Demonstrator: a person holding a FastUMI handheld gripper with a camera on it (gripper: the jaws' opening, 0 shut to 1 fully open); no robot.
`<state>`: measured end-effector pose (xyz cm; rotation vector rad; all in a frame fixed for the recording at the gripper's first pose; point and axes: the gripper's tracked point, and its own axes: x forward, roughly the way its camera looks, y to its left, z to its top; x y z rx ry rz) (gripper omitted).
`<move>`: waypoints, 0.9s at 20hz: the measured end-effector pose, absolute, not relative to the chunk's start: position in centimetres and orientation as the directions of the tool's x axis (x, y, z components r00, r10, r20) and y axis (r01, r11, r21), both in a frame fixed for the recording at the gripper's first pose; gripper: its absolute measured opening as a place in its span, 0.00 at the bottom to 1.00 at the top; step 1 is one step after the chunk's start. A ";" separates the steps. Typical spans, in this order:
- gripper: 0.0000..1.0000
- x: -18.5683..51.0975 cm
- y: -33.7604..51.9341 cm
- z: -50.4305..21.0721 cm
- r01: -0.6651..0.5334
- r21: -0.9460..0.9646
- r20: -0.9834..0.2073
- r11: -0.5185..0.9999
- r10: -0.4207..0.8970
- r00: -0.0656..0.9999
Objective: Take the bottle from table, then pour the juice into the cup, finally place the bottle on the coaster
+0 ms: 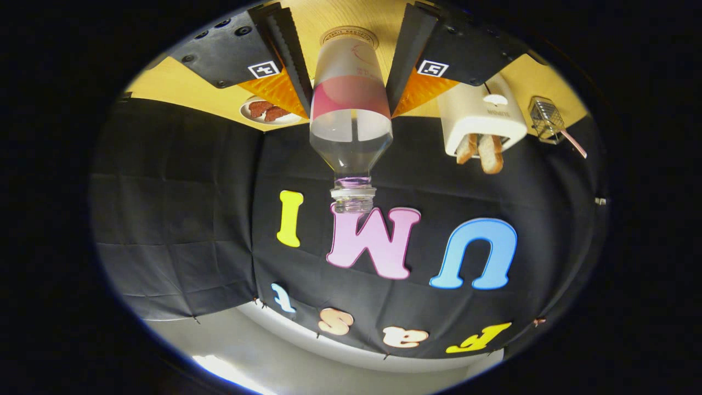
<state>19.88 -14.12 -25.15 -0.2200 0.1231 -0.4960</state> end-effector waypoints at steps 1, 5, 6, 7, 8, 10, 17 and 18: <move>0.75 20.5 -14.3 -26.4 0.452 -0.242 -0.083 0.859 -0.482 0.872; 0.76 22.0 -15.8 -29.7 0.456 -0.222 -0.127 0.862 -0.489 0.863; 0.76 22.1 -16.4 -30.0 0.468 -0.215 -0.128 0.857 -0.500 0.857; 0.76 22.4 -16.9 -30.2 0.477 -0.203 -0.124 0.855 -0.506 0.854; 0.76 22.5 -17.4 -30.5 0.484 -0.191 -0.123 0.854 -0.510 0.851; 0.76 22.7 -17.9 -31.3 0.491 -0.170 -0.135 0.854 -0.514 0.847; 0.76 23.0 -18.0 -32.5 0.483 -0.160 -0.138 0.861 -0.504 0.852; 0.77 23.0 -17.9 -32.2 0.477 -0.160 -0.130 0.864 -0.498 0.858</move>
